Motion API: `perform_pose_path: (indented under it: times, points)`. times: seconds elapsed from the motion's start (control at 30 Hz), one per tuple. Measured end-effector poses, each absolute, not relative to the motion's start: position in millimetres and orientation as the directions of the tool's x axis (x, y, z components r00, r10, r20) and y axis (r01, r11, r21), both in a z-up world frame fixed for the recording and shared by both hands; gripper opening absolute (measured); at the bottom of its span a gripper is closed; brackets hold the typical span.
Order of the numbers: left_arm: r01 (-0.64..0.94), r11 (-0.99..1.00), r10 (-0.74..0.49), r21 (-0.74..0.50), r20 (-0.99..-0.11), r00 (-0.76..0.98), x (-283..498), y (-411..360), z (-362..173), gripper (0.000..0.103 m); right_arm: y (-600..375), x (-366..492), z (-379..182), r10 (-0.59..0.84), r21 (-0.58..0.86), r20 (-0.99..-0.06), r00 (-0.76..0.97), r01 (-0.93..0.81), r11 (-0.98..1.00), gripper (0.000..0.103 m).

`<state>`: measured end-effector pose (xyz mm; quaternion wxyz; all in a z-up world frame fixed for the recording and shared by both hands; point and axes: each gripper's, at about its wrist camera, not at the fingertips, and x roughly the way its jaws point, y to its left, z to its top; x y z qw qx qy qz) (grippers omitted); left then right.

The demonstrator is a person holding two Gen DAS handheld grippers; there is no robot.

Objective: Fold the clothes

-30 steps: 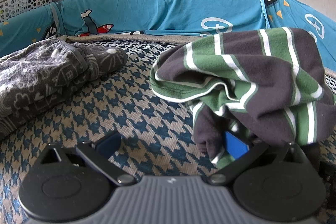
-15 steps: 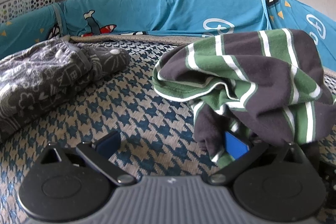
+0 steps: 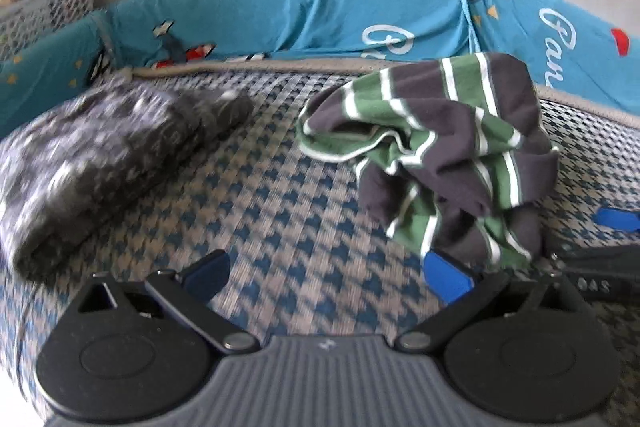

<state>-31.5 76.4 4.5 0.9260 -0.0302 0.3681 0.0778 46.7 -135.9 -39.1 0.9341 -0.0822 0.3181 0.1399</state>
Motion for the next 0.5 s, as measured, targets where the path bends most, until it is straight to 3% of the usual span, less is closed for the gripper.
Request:
perform_pose_path:
  times: [0.23, 0.5]
  points:
    - [-0.211, 0.973, 0.076, -0.087, -0.748, 0.659, -48.8, 90.3, -7.7, 0.103, -136.3, 47.1, -39.0, 0.215, -0.069, -0.611, 0.762, -0.323, 0.944, 0.097]
    - [-0.181, 0.982, 0.086, -0.049, -0.739, 0.668, -47.0, 78.9, -8.4, 0.103, -135.2, 46.0, -39.1, 0.205, -0.076, -0.615, 0.761, -0.316, 0.946, 0.097]
